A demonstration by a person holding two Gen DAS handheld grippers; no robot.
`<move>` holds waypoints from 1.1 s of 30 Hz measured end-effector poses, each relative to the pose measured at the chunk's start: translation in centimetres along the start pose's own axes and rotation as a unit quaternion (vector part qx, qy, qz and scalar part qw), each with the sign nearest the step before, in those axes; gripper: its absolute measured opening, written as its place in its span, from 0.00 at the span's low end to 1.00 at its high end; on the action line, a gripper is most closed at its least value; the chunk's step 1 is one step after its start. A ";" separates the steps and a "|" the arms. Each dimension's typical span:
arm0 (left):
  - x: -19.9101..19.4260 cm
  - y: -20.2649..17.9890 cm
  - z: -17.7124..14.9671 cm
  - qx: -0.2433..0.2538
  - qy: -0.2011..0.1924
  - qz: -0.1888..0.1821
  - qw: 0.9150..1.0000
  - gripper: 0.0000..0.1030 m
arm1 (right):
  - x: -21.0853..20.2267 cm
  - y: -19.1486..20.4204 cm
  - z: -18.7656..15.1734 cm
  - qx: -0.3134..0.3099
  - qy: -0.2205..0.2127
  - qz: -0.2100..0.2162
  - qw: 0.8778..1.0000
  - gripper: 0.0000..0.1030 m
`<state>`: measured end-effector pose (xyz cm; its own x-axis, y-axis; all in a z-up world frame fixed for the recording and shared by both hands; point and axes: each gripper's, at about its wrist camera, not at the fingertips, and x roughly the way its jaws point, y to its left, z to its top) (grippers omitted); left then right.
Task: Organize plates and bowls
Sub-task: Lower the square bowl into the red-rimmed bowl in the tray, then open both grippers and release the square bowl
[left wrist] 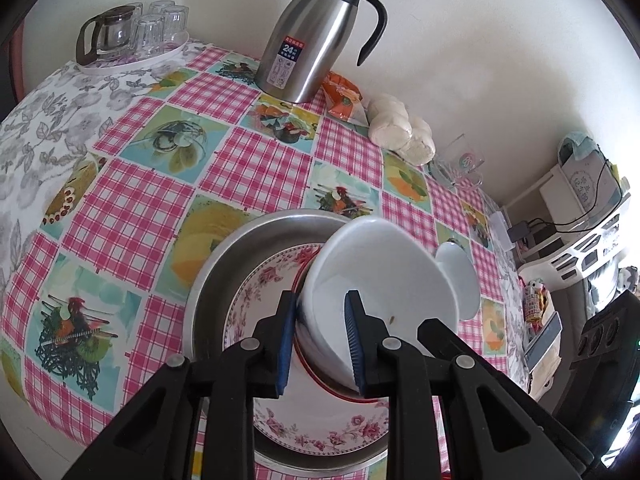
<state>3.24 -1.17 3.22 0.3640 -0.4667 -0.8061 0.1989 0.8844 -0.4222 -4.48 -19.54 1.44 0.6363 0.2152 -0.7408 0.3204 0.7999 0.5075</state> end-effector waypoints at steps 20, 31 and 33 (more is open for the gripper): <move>-1.6 0.5 0.5 -0.018 -0.030 -0.015 0.999 0.26 | -1.2 0.3 0.3 -0.009 -0.022 0.006 1.000 0.25; -2.4 1.3 0.9 -0.028 -0.051 0.044 0.997 0.63 | -1.5 0.2 0.5 -0.026 -0.032 -0.041 0.998 0.42; -2.3 1.6 0.9 -0.035 -0.045 0.061 0.997 0.73 | -1.5 0.1 0.5 -0.030 -0.034 -0.051 0.998 0.52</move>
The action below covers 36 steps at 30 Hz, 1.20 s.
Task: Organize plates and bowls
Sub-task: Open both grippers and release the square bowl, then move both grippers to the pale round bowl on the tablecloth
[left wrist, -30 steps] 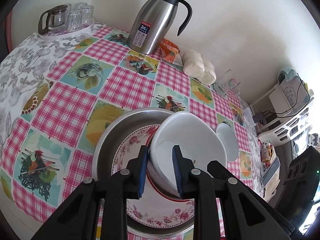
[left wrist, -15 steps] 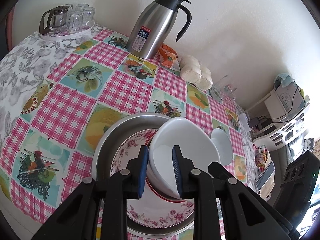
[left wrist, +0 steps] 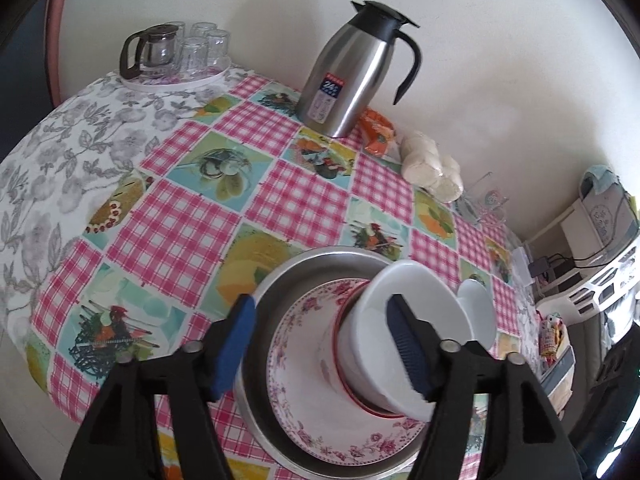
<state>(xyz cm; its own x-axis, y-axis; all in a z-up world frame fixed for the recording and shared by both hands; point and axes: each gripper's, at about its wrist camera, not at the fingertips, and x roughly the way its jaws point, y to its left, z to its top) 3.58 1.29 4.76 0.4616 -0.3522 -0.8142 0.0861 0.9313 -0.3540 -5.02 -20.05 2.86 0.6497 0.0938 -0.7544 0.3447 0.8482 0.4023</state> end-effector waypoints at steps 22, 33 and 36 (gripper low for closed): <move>0.7 1.2 -0.1 0.000 -0.026 0.102 0.994 0.98 | 0.5 -0.6 0.1 -0.011 -0.011 -0.031 0.999 1.00; -0.4 1.8 0.0 -0.024 -0.060 0.122 0.990 0.99 | -0.1 -1.3 0.4 -0.016 -0.025 -0.033 0.999 1.00; -0.7 1.1 -0.1 -0.020 -0.070 0.114 0.991 0.99 | -0.2 -1.7 0.5 -0.015 -0.025 -0.037 0.999 1.00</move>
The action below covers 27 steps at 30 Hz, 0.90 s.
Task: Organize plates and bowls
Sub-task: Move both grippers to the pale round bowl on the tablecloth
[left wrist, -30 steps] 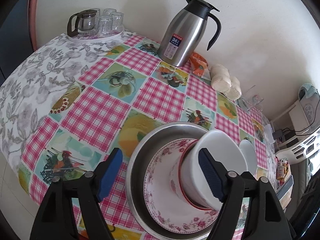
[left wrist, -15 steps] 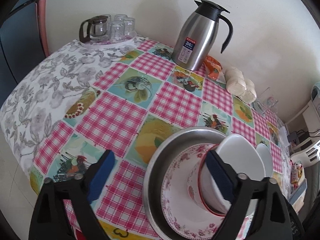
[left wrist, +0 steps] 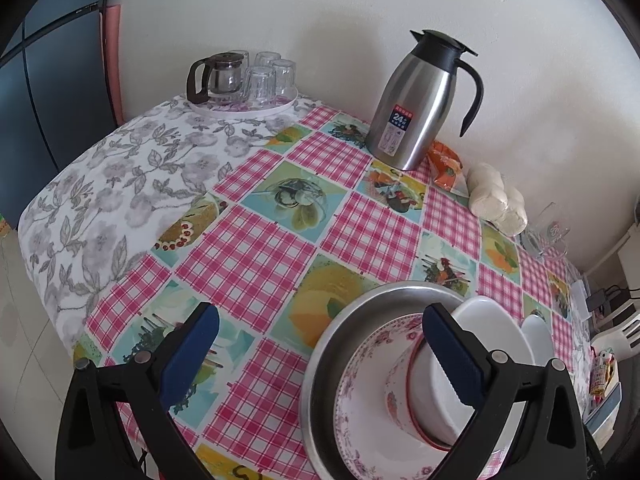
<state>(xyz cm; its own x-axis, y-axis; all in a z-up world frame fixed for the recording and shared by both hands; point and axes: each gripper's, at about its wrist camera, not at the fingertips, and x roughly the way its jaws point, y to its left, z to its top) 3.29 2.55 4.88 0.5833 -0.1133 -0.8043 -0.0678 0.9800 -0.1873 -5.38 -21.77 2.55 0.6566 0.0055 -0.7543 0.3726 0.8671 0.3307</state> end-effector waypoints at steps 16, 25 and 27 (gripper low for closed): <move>-2.9 -5.7 -1.2 0.025 -0.063 -0.077 0.995 0.99 | -1.0 -7.7 1.4 0.067 -0.011 -0.047 0.997 1.00; -4.4 -9.9 -2.0 0.075 -0.104 -0.140 0.982 0.99 | -1.6 -12.6 1.9 0.109 -0.014 -0.077 0.991 1.00; -4.7 -11.1 -2.1 0.091 -0.105 -0.158 0.978 0.99 | -1.6 -13.4 1.9 0.117 -0.013 -0.080 0.990 1.00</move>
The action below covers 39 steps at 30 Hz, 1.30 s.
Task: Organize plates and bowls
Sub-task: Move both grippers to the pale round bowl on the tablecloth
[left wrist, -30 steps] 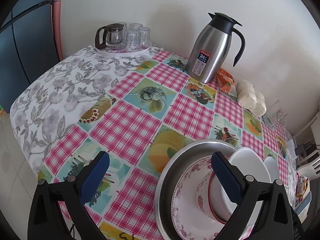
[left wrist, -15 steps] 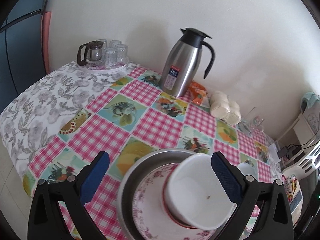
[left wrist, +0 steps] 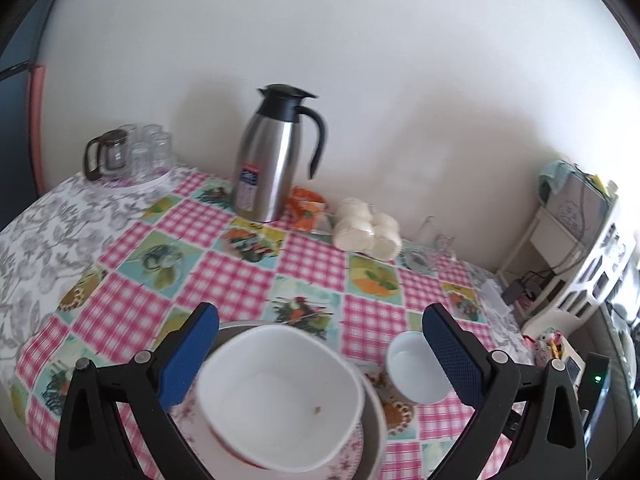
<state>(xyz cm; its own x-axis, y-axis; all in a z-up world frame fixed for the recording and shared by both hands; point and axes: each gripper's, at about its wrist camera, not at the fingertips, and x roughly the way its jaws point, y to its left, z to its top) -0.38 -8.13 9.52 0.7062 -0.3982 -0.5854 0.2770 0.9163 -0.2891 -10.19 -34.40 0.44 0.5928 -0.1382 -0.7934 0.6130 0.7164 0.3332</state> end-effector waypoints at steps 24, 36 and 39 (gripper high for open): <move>7.9 -10.5 -2.8 0.129 0.118 -0.055 0.983 0.93 | 3.8 -4.0 1.7 0.045 0.024 -0.015 0.999 1.00; 12.7 -10.3 -4.2 0.114 0.186 -0.055 0.974 0.72 | 5.8 -3.1 1.9 0.039 0.031 0.015 0.999 0.97; 13.6 -10.0 -4.2 0.106 0.193 -0.056 0.974 0.69 | 6.3 -2.7 2.0 0.035 0.029 0.019 0.999 0.86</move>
<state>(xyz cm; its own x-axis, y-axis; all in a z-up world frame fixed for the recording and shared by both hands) 3.72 -22.88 1.31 0.3767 -0.4451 -0.8124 0.4959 0.8376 -0.2290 -7.04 -38.58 -4.43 0.5861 -0.0700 -0.8072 0.6262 0.6713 0.3965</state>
